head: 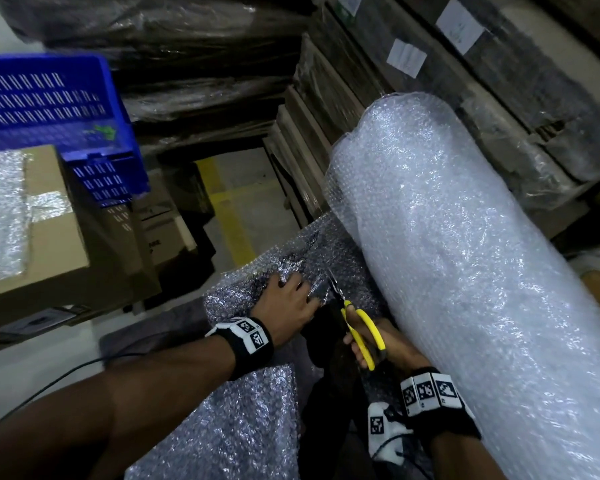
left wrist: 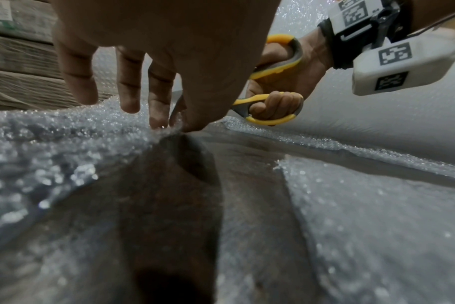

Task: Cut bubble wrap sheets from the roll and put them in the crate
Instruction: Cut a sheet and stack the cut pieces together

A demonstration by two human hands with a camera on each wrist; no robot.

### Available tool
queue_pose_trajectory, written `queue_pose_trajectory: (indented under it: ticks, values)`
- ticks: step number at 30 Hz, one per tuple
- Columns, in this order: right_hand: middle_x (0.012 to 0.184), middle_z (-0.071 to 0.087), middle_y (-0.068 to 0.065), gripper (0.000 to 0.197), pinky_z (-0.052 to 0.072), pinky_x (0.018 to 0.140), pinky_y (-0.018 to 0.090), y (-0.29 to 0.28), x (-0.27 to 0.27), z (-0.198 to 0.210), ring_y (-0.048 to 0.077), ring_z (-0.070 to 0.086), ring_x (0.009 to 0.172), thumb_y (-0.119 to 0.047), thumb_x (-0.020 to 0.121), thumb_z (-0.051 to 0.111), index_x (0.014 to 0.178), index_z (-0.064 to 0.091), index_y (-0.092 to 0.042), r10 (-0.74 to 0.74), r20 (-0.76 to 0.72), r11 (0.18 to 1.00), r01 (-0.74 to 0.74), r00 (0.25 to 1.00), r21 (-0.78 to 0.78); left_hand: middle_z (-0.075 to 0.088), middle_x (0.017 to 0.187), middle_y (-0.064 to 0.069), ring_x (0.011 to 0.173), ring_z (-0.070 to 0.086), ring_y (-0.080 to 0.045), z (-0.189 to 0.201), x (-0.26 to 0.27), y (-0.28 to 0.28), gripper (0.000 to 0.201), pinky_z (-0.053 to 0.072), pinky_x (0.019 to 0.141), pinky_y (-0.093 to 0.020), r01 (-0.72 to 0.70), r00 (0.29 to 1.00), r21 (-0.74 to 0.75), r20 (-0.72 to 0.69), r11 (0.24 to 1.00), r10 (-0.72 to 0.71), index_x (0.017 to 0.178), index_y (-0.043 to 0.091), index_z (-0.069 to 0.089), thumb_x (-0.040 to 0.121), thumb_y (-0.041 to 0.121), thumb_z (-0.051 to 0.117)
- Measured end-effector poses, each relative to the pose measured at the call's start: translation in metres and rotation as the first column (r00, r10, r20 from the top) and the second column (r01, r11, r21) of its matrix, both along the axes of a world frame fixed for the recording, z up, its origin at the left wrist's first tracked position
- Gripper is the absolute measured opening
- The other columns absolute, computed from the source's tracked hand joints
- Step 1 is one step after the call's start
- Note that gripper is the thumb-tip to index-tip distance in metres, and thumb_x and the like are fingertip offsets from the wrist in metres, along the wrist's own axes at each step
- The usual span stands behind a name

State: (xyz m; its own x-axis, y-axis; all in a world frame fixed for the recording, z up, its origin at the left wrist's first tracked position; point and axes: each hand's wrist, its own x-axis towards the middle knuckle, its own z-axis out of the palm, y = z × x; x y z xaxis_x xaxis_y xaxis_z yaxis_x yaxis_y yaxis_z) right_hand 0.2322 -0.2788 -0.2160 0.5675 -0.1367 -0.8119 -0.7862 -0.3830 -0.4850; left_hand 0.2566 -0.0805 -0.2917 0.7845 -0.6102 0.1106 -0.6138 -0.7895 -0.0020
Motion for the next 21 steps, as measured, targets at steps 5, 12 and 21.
queue_pose_trajectory:
  ticks: [5, 12, 21]
  values:
    - [0.045, 0.050, 0.005, 0.060, 0.039, 0.037, 0.020, 0.000, 0.002, -0.006, 0.015, 0.047, 0.034, -0.064, 0.068, 0.065, 0.065, 0.059, -0.004, 0.010, 0.061, 1.000, -0.008, 0.998, -0.023, 0.065, 0.091, -0.011, 0.092, 0.059, -0.032, 0.004, -0.003, 0.000, 0.027, 0.052, 0.073, -0.051, -0.005, 1.000, -0.004, -0.001, 1.000, 0.005, 0.093, 0.015, 0.068, 0.076, 0.032, 0.080]
    - [0.051, 0.053, 0.007, 0.067, 0.043, 0.040, 0.023, 0.003, 0.005, -0.008, 0.017, 0.050, 0.038, -0.070, 0.061, 0.059, 0.069, 0.062, -0.003, 0.013, 0.013, 1.000, -0.013, 1.000, -0.001, 0.064, 0.108, -0.014, 0.101, 0.059, -0.036, 0.005, -0.005, 0.000, 0.025, 0.049, 0.083, -0.059, -0.016, 0.993, 0.092, -0.115, 0.996, 0.027, 0.110, 0.016, 0.062, 0.088, 0.028, 0.067]
    - [0.047, 0.052, 0.006, 0.069, 0.041, 0.038, 0.020, 0.006, 0.010, -0.014, 0.017, 0.050, 0.035, -0.071, 0.062, 0.060, 0.070, 0.063, -0.002, 0.009, 0.045, 1.000, -0.009, 0.999, 0.000, 0.055, 0.122, -0.019, 0.116, 0.051, -0.039, 0.016, -0.006, 0.001, 0.028, 0.048, 0.083, -0.057, 0.013, 0.978, 0.131, -0.208, 0.991, 0.014, 0.125, 0.011, 0.052, 0.099, 0.022, 0.049]
